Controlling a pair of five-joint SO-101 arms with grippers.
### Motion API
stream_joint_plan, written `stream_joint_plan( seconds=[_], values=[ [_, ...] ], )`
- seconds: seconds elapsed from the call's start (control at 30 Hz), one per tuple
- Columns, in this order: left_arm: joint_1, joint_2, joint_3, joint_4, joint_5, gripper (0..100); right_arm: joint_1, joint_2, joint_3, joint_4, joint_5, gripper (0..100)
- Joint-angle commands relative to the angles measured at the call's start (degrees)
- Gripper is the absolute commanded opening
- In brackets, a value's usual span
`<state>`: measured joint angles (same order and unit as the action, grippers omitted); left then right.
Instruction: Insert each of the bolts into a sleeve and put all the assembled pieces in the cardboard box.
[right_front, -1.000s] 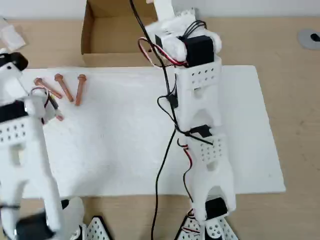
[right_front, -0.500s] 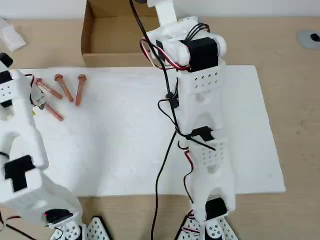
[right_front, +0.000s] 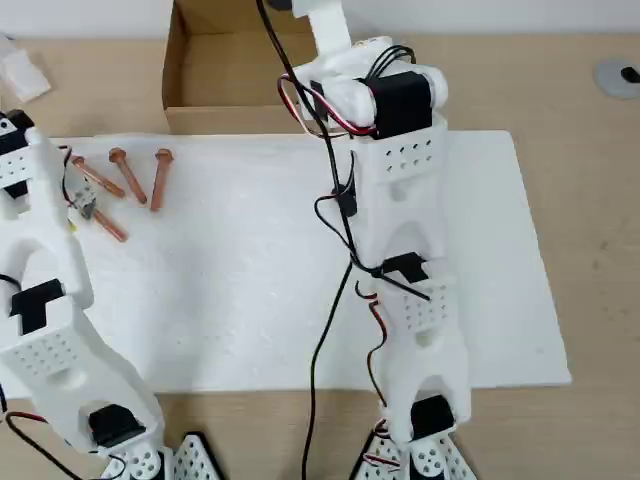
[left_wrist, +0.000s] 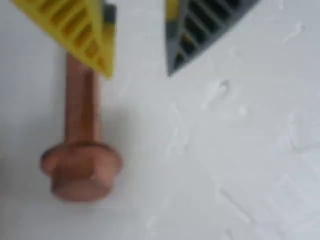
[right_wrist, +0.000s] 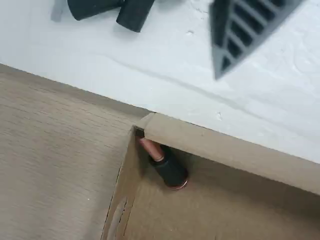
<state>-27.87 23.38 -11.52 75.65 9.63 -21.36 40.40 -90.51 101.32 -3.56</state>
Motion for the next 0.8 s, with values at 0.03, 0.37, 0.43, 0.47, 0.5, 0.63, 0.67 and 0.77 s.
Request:
stream_joint_plan(
  seconds=[0.03,0.37,0.43,0.47,0.5,0.63,0.67,0.77],
  values=[
    [-0.88,-2.15,-5.54,2.55,1.76,8,-1.01,-3.82,0.13,1.14,-0.26,41.6],
    [-0.26,-2.95,-7.56,3.25,2.90,16,-1.01,-3.82,3.82,0.88,-0.35,41.8],
    [-0.26,-2.95,-7.65,2.73,2.90,16,-1.01,-3.82,3.82,0.88,-0.35,41.8],
    [-0.26,-2.95,-7.74,2.64,2.99,16,-1.01,-3.82,3.82,0.88,-0.35,41.8],
    [-0.26,-2.95,-7.65,2.55,2.99,16,-1.01,-3.82,3.82,0.88,-0.35,41.8],
    [-0.44,-2.15,-5.89,-0.09,4.22,16,-1.01,-3.82,3.82,0.88,-0.35,41.8],
    [-0.44,-1.63,-5.54,-0.35,4.22,16,-1.01,-3.82,3.82,0.88,-0.35,41.8],
    [-0.35,0.84,-5.54,-0.62,4.66,16,-1.01,-3.91,3.74,0.97,-0.35,41.8]
  ],
)
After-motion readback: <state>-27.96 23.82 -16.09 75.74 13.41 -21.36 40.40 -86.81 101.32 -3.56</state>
